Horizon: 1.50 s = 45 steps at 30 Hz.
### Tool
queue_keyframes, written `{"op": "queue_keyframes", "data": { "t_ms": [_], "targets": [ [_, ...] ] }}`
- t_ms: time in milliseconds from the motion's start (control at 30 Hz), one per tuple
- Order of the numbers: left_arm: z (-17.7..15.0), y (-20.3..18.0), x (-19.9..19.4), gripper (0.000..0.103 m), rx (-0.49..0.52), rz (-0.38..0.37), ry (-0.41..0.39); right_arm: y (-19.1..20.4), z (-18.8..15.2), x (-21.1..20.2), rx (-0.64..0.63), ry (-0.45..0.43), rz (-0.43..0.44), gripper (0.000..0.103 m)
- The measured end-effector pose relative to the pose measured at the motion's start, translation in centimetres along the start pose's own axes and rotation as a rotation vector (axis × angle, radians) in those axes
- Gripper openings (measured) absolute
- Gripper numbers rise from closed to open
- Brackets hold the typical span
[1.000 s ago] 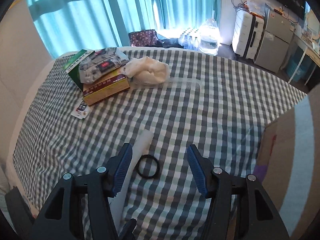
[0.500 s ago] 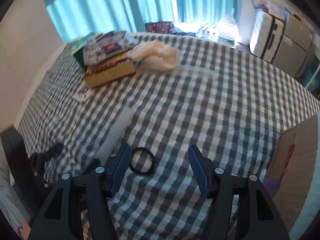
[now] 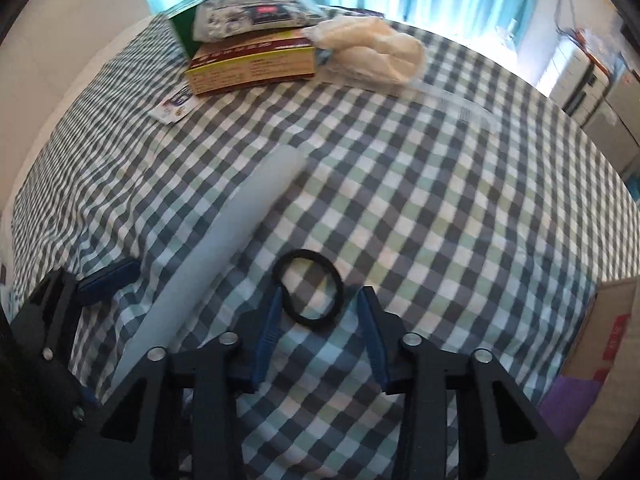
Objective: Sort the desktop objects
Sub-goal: 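Grasp the white comb with the left tool while the right tool grasps the black hair tie, then carry the comb and hair tie over the box and open both tools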
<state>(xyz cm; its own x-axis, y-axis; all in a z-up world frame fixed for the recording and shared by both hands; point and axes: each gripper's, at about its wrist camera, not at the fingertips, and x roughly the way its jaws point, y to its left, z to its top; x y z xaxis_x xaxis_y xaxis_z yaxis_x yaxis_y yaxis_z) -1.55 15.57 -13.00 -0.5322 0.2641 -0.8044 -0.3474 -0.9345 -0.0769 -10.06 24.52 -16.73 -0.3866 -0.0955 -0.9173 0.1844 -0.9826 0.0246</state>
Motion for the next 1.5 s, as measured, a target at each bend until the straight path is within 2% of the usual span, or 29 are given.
{"op": "queue_keyframes", "data": {
  "t_ms": [33,100,167,200,267,300,400,467,567,767,900,967,1100,1167,1200,1300,1367,1467,1500],
  "targets": [
    [0.1,0.1,0.0,0.027,0.001,-0.008,0.008,0.2,0.0,0.0,-0.012,0.0,-0.004,0.033],
    [0.2,0.5,-0.2,0.022,-0.015,-0.024,0.02,0.4,-0.2,0.0,-0.016,0.001,-0.003,0.025],
    [0.2,1.0,-0.6,0.013,-0.044,-0.049,0.029,0.2,0.0,-0.2,-0.005,0.004,0.013,0.004],
    [0.2,1.2,-1.0,0.011,-0.037,-0.068,0.028,0.3,-0.1,-0.3,0.003,0.007,0.019,0.004],
    [0.0,1.1,-2.0,0.01,-0.001,-0.047,-0.003,0.5,-0.3,-0.7,0.013,0.01,0.017,0.004],
    [-0.3,1.0,-2.5,0.009,0.002,-0.06,0.001,0.7,-0.4,-0.9,0.014,0.015,0.014,0.003],
    [0.1,1.7,-3.6,0.01,-0.04,-0.09,0.004,1.5,-0.8,-2.3,-0.01,-0.013,-0.018,0.003],
    [0.2,2.2,-4.4,0.01,-0.058,-0.103,-0.001,1.7,-0.8,-3.5,0.024,-0.044,-0.013,0.003],
    [0.6,2.5,-6.1,0.009,-0.064,-0.092,-0.026,2.2,-1.1,-5.4,0.059,-0.086,0.022,0.003],
    [1.3,2.5,-10.0,0.009,-0.072,-0.063,-0.048,5.1,-1.6,-9.2,0.024,-0.157,-0.021,0.003],
    [2.7,2.2,-14.3,0.009,-0.062,-0.07,-0.144,4.7,-2.2,-13.8,0.076,-0.262,0.038,0.003],
    [3.5,1.2,-16.7,0.009,-0.043,-0.072,-0.193,3.9,-3.0,-16.3,0.102,-0.304,0.029,0.003],
    [6.5,-2.6,-21.6,0.01,0.025,-0.154,-0.283,0.6,-4.9,-22.2,0.175,-0.399,0.04,0.003],
    [7.7,-4.8,-23.2,0.01,0.059,-0.194,-0.314,-1.6,-6.1,-25.4,0.214,-0.437,-0.005,0.003],
    [8.5,-6.6,-24.3,0.01,0.09,-0.244,-0.345,-2.8,-6.7,-26.9,0.234,-0.455,-0.034,0.003],
    [10.1,-11.4,-25.6,0.01,0.157,-0.382,-0.351,-6.5,-9.0,-30.8,0.309,-0.492,-0.1,0.003],
    [10.9,-15.1,-25.6,0.01,0.215,-0.432,-0.347,-8.7,-10.8,-33.1,0.365,-0.521,-0.152,0.004],
    [11.3,-20.3,-24.2,0.01,0.255,-0.546,-0.305,-11.6,-13.3,-35.1,0.438,-0.526,-0.222,0.004],
    [11.4,-22.1,-23.2,0.01,0.258,-0.601,-0.26,-12.6,-14.0,-35.4,0.464,-0.515,-0.243,0.004]
  ]
}}
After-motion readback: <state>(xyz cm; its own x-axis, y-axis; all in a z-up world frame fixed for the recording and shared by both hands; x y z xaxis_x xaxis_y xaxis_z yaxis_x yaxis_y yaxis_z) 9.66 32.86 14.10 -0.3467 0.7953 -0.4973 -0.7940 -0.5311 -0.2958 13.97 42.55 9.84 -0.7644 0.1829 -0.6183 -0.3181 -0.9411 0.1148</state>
